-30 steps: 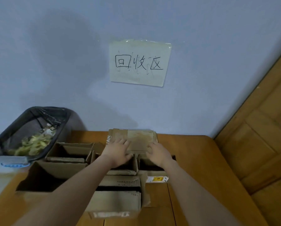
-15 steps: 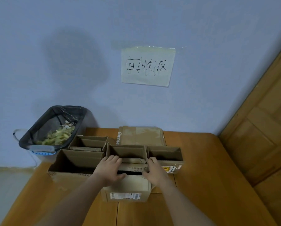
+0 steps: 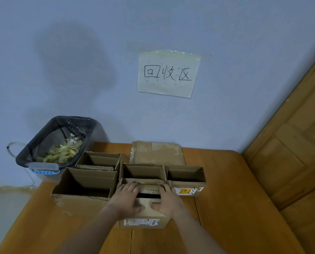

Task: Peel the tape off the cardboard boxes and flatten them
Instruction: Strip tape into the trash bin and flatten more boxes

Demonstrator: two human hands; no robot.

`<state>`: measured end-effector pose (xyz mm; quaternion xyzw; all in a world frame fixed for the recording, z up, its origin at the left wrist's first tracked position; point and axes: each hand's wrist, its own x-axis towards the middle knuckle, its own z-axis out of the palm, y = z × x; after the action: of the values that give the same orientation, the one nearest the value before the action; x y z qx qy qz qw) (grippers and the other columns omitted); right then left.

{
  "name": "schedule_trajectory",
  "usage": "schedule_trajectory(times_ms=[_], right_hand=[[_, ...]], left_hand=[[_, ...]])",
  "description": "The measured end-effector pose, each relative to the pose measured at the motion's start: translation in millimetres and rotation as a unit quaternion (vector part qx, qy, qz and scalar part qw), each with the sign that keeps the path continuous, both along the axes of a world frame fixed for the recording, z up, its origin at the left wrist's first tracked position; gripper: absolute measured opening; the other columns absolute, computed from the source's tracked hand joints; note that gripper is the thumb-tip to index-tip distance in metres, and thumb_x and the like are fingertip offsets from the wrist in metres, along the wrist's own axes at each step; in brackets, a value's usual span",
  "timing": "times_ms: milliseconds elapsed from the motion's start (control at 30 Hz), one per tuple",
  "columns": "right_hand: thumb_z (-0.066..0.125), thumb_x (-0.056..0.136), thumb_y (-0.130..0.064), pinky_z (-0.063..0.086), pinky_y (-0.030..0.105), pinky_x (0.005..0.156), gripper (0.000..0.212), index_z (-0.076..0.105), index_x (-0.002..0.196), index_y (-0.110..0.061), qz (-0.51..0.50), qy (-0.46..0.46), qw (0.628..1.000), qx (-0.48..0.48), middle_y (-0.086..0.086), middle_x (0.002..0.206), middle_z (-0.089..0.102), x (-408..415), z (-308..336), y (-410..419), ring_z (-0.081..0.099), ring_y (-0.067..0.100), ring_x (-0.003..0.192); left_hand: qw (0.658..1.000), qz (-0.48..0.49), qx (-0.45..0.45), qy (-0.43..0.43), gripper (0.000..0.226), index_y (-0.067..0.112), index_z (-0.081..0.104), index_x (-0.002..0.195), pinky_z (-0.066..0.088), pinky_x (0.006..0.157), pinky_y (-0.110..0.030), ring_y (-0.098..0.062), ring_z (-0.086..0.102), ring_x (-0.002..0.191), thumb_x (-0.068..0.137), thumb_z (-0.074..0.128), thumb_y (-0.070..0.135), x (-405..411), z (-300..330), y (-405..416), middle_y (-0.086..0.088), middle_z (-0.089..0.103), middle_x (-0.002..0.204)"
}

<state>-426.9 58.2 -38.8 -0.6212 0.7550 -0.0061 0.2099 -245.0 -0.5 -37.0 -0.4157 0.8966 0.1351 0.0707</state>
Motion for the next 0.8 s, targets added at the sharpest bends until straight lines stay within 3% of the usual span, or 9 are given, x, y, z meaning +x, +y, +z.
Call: schedule_trajectory(times_ms=[267,567,800], right_hand=[[0.07,0.076,-0.056,0.029,0.046,0.111,0.102,0.013,0.152,-0.019,0.058,0.069,0.991,0.097,0.007,0.161,0.003,-3,5,-8,0.015,0.037,0.143],[0.079,0.068,-0.053,0.032,0.048,0.109,0.117,0.005,0.152,-0.017,0.09,0.135,0.979,0.124,0.013,0.159,0.0,1,1,-16,0.018,0.041,0.141],[0.078,0.068,-0.053,0.038,0.046,0.105,0.117,0.003,0.152,-0.021,0.083,0.128,0.983,0.105,0.011,0.157,0.005,-1,-6,-12,0.024,0.04,0.138]], left_hand=[[0.994,-0.037,0.021,-0.1,0.098,0.013,0.005,0.154,0.001,0.12,-0.043,-0.026,-0.005,0.15,0.085,0.059,0.058,-17,-1,-5,-0.011,-0.004,0.163],[0.984,-0.064,0.012,-0.166,0.117,0.013,-0.007,0.154,0.005,0.12,-0.051,-0.034,-0.012,0.148,0.077,0.071,0.055,-30,-7,-9,-0.017,-0.016,0.16],[0.987,-0.055,-0.039,-0.147,0.106,0.012,0.007,0.152,0.013,0.12,-0.049,-0.033,0.007,0.147,0.078,0.07,0.054,-30,-14,-3,-0.014,0.01,0.159]])
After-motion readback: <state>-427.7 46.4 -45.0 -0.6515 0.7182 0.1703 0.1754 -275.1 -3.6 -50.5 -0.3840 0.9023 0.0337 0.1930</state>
